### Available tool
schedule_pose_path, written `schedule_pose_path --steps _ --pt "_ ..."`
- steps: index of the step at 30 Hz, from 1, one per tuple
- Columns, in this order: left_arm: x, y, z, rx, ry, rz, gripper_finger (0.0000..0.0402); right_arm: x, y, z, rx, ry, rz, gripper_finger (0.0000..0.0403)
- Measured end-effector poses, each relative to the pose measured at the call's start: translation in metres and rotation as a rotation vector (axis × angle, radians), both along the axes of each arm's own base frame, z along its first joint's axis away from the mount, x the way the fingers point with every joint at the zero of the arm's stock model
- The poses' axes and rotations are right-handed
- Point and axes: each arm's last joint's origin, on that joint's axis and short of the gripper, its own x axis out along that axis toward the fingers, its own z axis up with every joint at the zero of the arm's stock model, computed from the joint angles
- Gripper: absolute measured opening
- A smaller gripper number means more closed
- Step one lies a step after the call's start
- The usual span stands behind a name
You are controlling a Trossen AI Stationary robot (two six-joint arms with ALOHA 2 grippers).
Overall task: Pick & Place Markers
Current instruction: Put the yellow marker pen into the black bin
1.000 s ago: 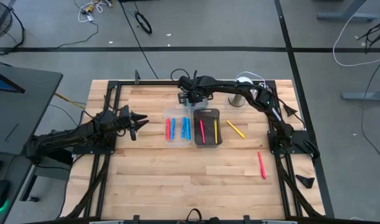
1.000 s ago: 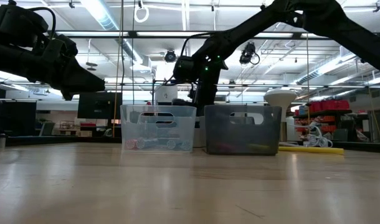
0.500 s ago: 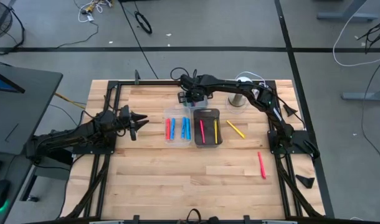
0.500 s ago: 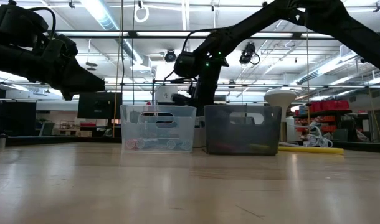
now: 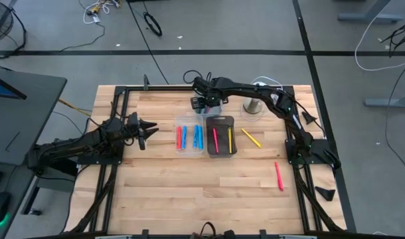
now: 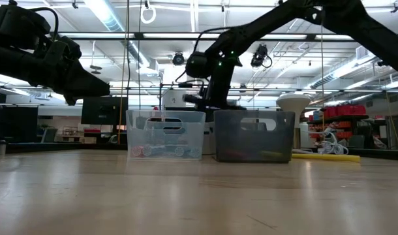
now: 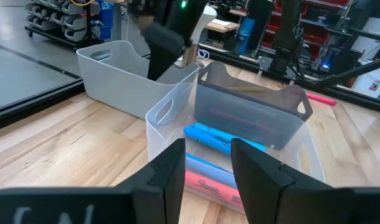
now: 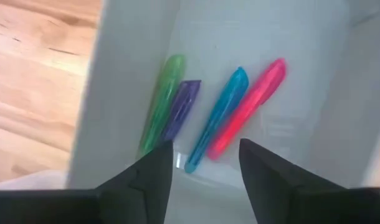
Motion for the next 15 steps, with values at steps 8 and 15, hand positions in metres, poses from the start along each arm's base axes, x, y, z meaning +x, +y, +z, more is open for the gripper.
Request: schedule_pose_path --steps 8,15 --pt "0.0 0.0 0.0 0.0 0.0 0.0 0.0135 -0.02 0.011 0.041 -0.006 0.031 0.057 0.0168" --pt "0.0 0.0 0.0 0.0 0.0 0.0 0.0135 -0.04 0.031 0.061 0.045 0.162 0.124 0.0155"
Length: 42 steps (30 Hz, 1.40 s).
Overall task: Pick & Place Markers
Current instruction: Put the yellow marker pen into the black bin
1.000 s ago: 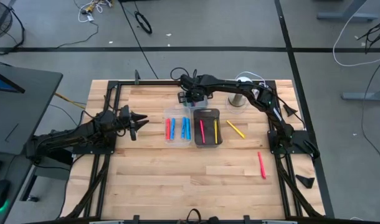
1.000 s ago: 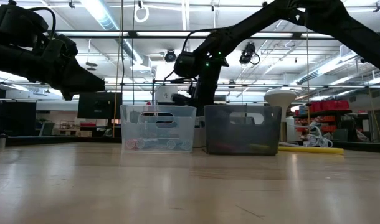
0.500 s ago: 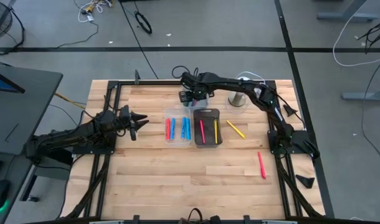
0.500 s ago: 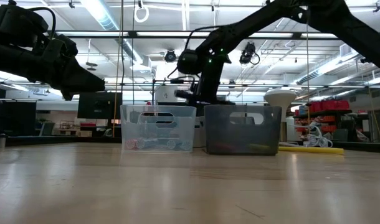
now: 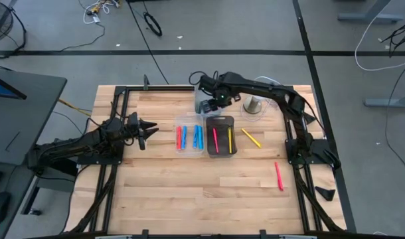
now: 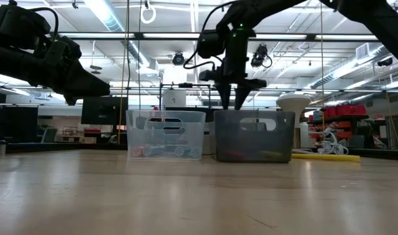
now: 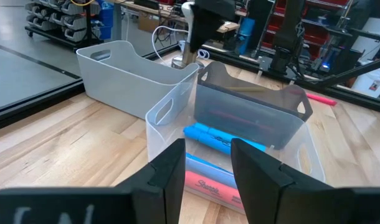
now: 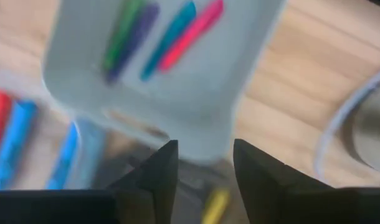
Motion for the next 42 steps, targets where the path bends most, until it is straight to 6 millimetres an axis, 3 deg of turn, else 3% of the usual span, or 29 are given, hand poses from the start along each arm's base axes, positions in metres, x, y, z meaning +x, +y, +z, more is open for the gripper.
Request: schedule_pose_path --steps 10,19,29,42 --pt "0.0 0.0 0.0 0.0 0.0 0.0 0.0135 -0.027 0.018 0.004 0.07 0.081 0.101 0.0119" --pt "0.0 0.0 0.0 0.0 0.0 0.0 0.0135 -0.074 0.047 -0.003 0.059 0.052 0.159 0.0007" --pt "0.0 0.0 0.0 0.0 0.0 0.0 0.0135 -0.121 0.062 -0.021 0.036 0.096 0.134 0.0005" --pt "0.0 0.0 0.0 0.0 0.0 0.0 0.0135 -0.14 0.075 -0.055 0.138 0.157 0.119 0.0001"
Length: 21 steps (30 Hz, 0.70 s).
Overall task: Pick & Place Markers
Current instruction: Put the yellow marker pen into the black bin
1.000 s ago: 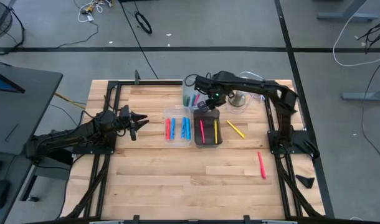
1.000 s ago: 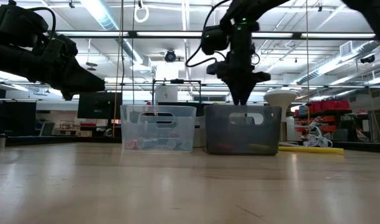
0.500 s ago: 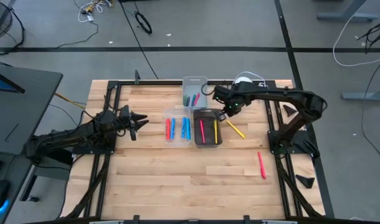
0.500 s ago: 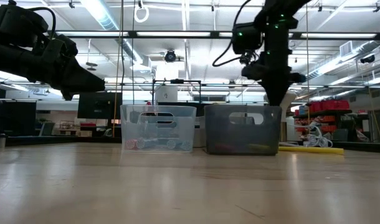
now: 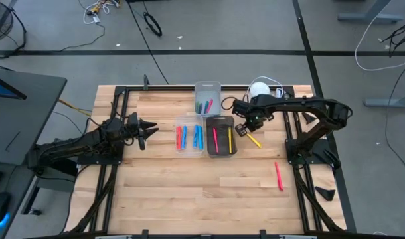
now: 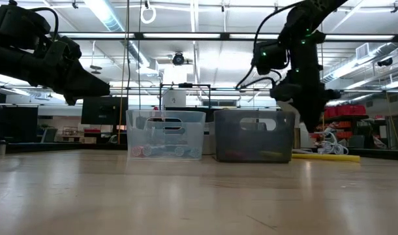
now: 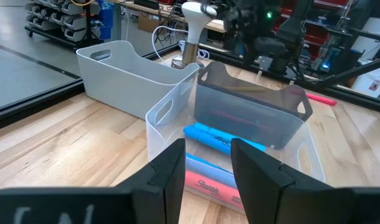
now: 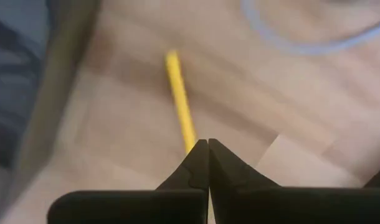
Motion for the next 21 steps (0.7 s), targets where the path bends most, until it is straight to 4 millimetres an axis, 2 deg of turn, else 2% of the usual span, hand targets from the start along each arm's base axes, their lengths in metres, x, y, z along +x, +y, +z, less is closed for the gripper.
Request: schedule_pose_path --steps 7,12,17,21 --pt "0.0 0.0 0.0 0.0 0.0 0.0 0.0135 -0.013 0.028 -0.025 0.163 0.061 0.038 0.0001" --pt "0.0 0.0 0.0 0.0 0.0 0.0 0.0135 -0.025 0.045 -0.033 0.211 0.065 0.058 0.0" --pt "0.0 0.0 0.0 0.0 0.0 0.0 0.0135 -0.032 0.054 -0.043 0.255 0.045 0.07 0.0" --pt "0.0 0.0 0.0 0.0 0.0 0.0 0.0135 -0.033 0.054 -0.052 0.234 0.007 0.069 0.0"
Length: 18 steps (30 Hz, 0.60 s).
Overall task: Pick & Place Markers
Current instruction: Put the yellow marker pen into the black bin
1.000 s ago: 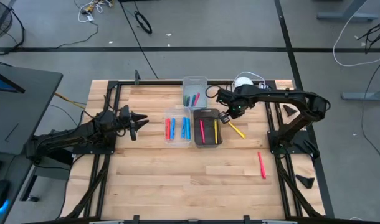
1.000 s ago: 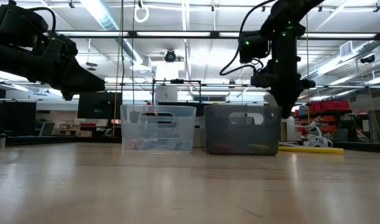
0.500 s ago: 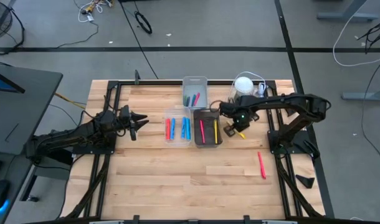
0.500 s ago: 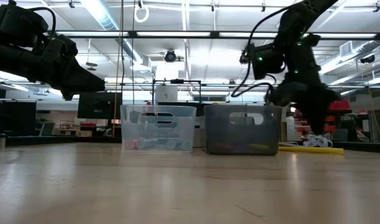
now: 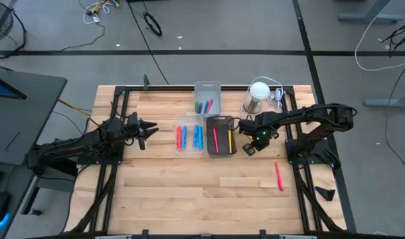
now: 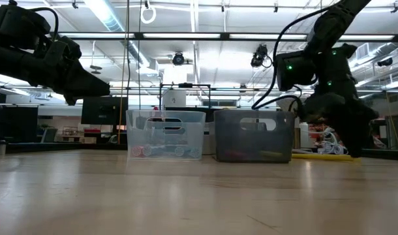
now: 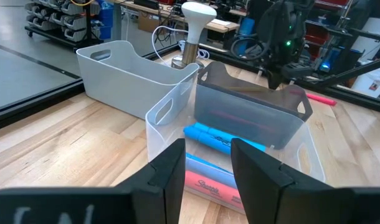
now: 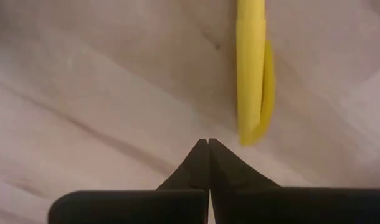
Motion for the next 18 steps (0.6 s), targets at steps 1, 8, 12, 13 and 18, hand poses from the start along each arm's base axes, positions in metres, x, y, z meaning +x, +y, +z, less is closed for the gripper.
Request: schedule_pose_path --steps 1,8,12,13,18 --pt "0.0 0.0 0.0 0.0 0.0 0.0 0.0135 0.0 -0.001 -0.001 -0.017 -0.008 -0.001 0.0" --pt "0.0 0.0 0.0 0.0 0.0 0.0 0.0135 -0.003 -0.006 -0.006 -0.091 0.007 -0.017 0.0" --pt "0.0 0.0 0.0 0.0 0.0 0.0 0.0135 -0.009 -0.008 -0.01 -0.106 0.037 -0.051 0.0" --pt "0.0 0.0 0.0 0.0 0.0 0.0 0.0135 -0.009 -0.008 -0.01 -0.119 0.041 -0.051 0.0" --pt "0.0 0.0 0.0 0.0 0.0 0.0 0.0135 -0.01 -0.009 -0.007 -0.166 0.027 -0.051 0.0"
